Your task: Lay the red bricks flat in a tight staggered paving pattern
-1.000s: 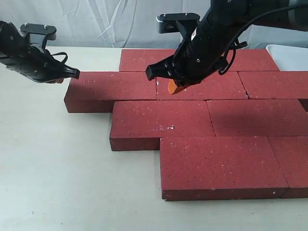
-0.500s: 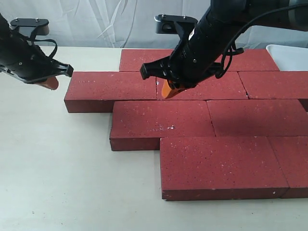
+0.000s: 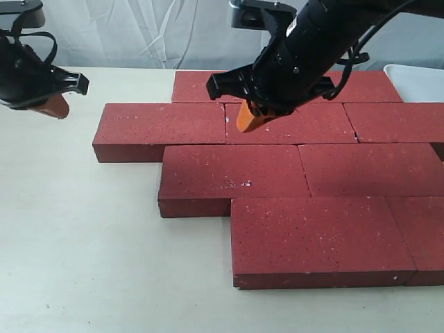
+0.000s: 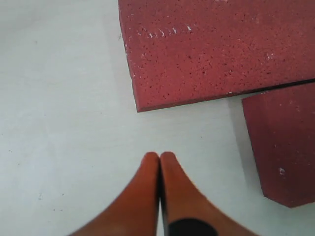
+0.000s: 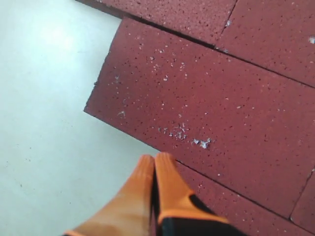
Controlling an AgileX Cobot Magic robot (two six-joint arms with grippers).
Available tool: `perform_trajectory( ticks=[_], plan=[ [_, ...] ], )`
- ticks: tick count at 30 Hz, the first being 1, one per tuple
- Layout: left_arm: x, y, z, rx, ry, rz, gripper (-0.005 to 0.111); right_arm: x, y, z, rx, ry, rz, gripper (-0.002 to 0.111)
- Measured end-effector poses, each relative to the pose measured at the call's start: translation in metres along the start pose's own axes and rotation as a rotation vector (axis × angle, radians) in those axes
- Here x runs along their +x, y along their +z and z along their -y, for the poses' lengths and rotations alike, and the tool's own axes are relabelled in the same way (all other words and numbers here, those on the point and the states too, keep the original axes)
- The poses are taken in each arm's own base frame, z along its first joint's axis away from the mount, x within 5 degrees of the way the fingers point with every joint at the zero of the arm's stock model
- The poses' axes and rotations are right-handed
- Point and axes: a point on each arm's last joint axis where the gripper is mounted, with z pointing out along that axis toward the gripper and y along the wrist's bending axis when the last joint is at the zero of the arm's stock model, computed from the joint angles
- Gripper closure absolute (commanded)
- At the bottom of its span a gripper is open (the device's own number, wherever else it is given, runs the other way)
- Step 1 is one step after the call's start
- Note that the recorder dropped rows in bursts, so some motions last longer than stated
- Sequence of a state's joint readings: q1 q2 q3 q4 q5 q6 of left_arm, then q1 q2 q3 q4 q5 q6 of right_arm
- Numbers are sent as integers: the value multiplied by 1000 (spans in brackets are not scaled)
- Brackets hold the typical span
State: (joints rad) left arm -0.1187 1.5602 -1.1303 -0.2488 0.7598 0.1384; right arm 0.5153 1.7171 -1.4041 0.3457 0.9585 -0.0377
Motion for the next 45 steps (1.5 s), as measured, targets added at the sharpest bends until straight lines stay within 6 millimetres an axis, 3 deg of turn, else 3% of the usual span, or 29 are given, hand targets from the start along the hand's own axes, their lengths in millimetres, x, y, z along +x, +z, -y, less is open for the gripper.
perform_trajectory(
  ticks=[7, 16, 24, 30, 45],
  plan=[
    [13, -24, 3, 1, 5, 53, 107, -1, -27, 8, 0, 52, 65, 108],
    [16, -52, 8, 5, 20, 129, 107, 5, -72, 50, 64, 165, 113, 108],
    [17, -57, 8, -2, 32, 138, 107, 22, -123, 77, 250, 187, 192, 108],
    [17, -57, 8, -6, 38, 137, 107, 39, -159, 73, 364, 179, 255, 108],
    [17, -57, 8, -7, 40, 137, 107, 86, -228, 41, 407, 147, 441, 108]
  ],
)
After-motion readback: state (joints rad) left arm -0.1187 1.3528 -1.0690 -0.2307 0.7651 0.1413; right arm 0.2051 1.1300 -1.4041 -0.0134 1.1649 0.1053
